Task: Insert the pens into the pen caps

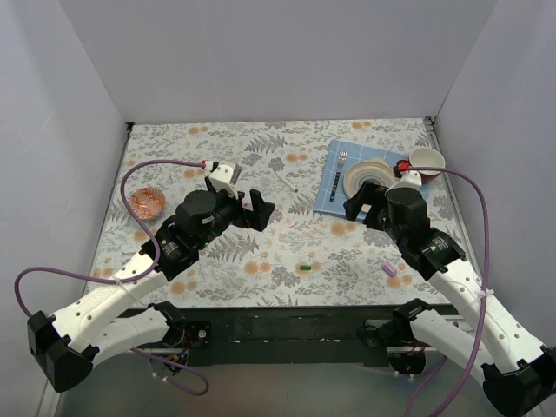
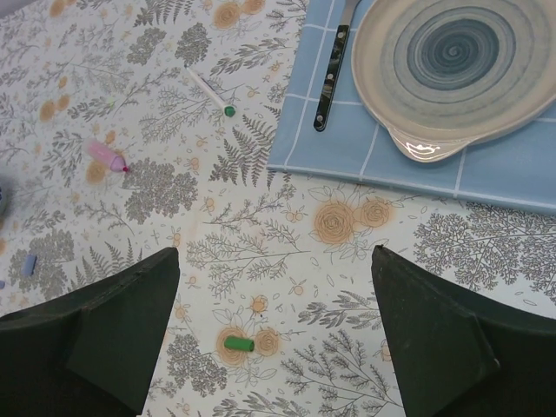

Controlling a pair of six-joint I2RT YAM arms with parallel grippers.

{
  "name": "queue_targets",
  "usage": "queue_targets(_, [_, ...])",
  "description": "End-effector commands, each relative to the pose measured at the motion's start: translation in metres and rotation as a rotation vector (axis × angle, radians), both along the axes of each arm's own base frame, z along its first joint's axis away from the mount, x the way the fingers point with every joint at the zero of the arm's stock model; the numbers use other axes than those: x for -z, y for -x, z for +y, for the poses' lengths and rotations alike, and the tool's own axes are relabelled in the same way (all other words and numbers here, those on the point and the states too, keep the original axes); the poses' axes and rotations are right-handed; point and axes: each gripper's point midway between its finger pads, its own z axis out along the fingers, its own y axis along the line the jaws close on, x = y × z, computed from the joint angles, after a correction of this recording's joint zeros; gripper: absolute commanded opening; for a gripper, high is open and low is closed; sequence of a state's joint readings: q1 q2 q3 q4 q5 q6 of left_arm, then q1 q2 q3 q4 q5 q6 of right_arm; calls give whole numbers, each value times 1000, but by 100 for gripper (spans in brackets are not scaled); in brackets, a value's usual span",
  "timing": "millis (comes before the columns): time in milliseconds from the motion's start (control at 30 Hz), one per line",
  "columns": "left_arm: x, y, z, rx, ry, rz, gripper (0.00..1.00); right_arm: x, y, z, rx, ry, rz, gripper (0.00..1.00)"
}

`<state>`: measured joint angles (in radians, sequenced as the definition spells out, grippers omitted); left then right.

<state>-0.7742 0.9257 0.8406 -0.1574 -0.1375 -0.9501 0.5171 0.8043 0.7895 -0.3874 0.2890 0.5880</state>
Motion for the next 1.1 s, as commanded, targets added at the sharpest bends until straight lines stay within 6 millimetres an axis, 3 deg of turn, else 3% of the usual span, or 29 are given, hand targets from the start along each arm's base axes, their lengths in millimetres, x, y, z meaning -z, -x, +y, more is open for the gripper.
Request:
queue_targets(0, [-8, 3, 0, 9, 19, -16, 98, -27, -4, -7, 59, -35, -60, 98])
queue_targets(200, [-9, 2, 2, 1, 15, -21, 98, -15, -1, -19, 169, -78, -3, 98])
queue_targets(267, [-9, 2, 2, 3, 14, -24, 98, 0, 3, -30, 241, -67, 50, 97])
queue_targets(333, [-12, 3, 3, 0, 18, -30, 98, 15, 6, -39, 349, -92, 122, 91])
queue_targets(533, [-13, 3, 4, 0, 20, -34, 98, 69, 26, -99, 782, -5, 413, 70])
queue_targets(633, [-13, 4, 5, 0, 20, -34, 98, 96, 31, -112, 858, -36, 588, 48])
queue_targets(767, [-13, 3, 4, 1, 16, -37, 98, 129, 45, -112, 862, -113, 754, 45])
queue_targets(933, [-15, 5, 3, 11, 22, -38, 98, 132, 39, -117, 848, -120, 718, 52])
queue_targets(1033, [-8, 1, 5, -9, 6, -30, 98, 123, 20, -111, 748, -121, 653, 52])
queue_targets(1067, [-6, -1, 6, -21, 1, -28, 98, 115, 6, -103, 685, -148, 601, 52])
